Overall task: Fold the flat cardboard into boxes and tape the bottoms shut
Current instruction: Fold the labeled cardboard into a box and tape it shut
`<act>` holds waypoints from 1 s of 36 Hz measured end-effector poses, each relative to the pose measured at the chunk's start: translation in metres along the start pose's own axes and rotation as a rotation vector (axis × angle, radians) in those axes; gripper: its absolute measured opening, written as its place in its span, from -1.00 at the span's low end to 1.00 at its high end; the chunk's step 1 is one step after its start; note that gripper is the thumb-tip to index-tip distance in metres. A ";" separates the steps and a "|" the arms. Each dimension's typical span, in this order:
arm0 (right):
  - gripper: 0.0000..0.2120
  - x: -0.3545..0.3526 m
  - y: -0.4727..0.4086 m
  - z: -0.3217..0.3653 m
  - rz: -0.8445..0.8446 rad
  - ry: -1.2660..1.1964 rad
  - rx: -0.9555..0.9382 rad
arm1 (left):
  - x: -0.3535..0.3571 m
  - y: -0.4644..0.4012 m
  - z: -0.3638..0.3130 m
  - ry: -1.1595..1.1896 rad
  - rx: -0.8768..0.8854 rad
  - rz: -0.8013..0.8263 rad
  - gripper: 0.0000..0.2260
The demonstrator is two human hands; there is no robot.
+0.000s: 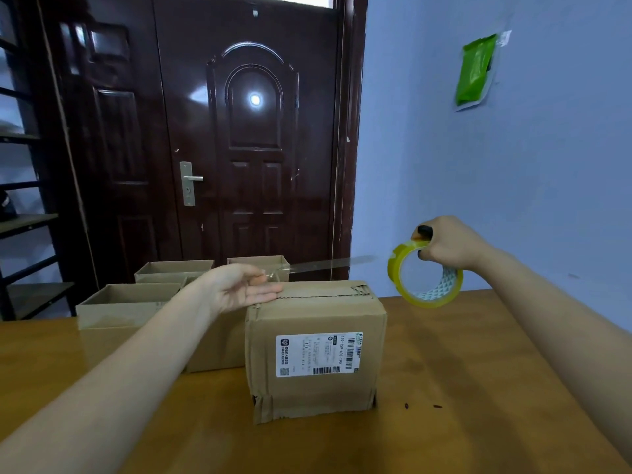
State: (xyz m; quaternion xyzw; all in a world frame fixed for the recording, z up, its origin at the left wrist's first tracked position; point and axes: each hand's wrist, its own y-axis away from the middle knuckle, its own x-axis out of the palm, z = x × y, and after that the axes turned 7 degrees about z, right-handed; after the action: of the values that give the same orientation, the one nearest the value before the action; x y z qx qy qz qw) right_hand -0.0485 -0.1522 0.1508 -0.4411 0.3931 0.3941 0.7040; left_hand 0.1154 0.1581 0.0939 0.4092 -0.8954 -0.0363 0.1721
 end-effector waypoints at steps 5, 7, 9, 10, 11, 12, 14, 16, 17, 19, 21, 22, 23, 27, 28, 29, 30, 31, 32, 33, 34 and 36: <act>-0.80 0.005 0.000 0.005 0.029 0.079 -0.026 | -0.004 0.002 0.002 0.147 -0.009 0.037 -0.95; -0.74 0.008 0.001 0.007 0.056 0.125 -0.038 | -0.005 0.003 0.002 0.201 0.000 0.030 -0.96; -0.72 0.012 0.001 0.007 0.065 0.177 -0.044 | -0.006 0.003 0.002 0.238 0.003 0.028 -0.93; -0.73 0.014 0.001 0.007 0.065 0.204 -0.042 | -0.006 0.003 0.002 0.251 0.003 0.028 -0.91; -0.73 0.017 0.002 0.007 0.067 0.230 -0.040 | -0.006 0.004 0.002 0.261 0.003 0.028 -0.90; -0.74 0.019 0.002 0.007 0.072 0.253 -0.037 | -0.006 0.004 0.002 0.273 0.002 0.028 -0.89; -0.74 0.023 0.001 0.006 0.086 0.291 -0.036 | -0.007 0.004 0.003 0.293 0.005 0.026 -0.85; -0.77 0.026 0.001 0.005 0.092 0.317 -0.045 | -0.007 0.005 0.004 0.308 0.011 0.027 -0.83; -0.79 0.028 0.000 0.004 0.092 0.327 -0.053 | -0.008 0.005 0.004 0.315 0.013 0.026 -0.84; -0.87 0.030 0.000 0.003 0.093 0.371 -0.075 | -0.008 0.005 0.004 0.326 0.012 0.028 -0.85; -0.92 0.032 0.000 0.004 0.099 0.436 -0.098 | -0.009 0.005 0.004 0.332 0.011 0.029 -0.85; -0.90 0.032 0.000 0.005 0.103 0.457 -0.104 | -0.009 0.005 0.004 0.334 0.012 0.031 -0.86; -0.85 0.033 0.001 0.005 0.105 0.467 -0.108 | -0.009 0.005 0.004 0.334 0.013 0.031 -0.86; -0.78 0.036 0.000 0.005 0.112 0.469 -0.127 | -0.008 0.005 0.005 0.346 0.023 0.027 -0.87; -0.79 0.036 0.000 0.005 0.113 0.477 -0.130 | -0.008 0.006 0.005 0.355 0.025 0.027 -0.87; -0.79 0.037 0.000 0.005 0.116 0.486 -0.132 | -0.008 0.005 0.005 0.364 0.027 0.027 -0.87; -0.79 0.038 0.000 0.005 0.120 0.494 -0.137 | -0.008 0.005 0.006 0.369 0.027 0.029 -0.87; -0.79 0.039 -0.001 0.006 0.125 0.500 -0.141 | -0.008 0.005 0.006 0.371 0.026 0.031 -0.87; -0.79 0.040 -0.001 0.006 0.129 0.508 -0.146 | -0.008 0.005 0.006 0.372 0.023 0.034 -0.87; -0.78 0.041 -0.001 0.006 0.132 0.514 -0.149 | -0.008 0.005 0.006 0.372 0.021 0.035 -0.87; -0.77 0.043 -0.002 0.007 0.134 0.514 -0.151 | -0.009 0.005 0.007 0.371 0.018 0.037 -0.87; -0.77 0.045 -0.002 0.006 0.143 0.510 -0.158 | -0.009 0.005 0.006 0.367 0.017 0.032 -0.87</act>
State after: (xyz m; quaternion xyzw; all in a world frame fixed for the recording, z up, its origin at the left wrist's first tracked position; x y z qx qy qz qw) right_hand -0.0281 -0.1383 0.1132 -0.5507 0.5559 0.3483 0.5161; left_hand 0.1150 0.1677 0.0864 0.3961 -0.8556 0.0490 0.3295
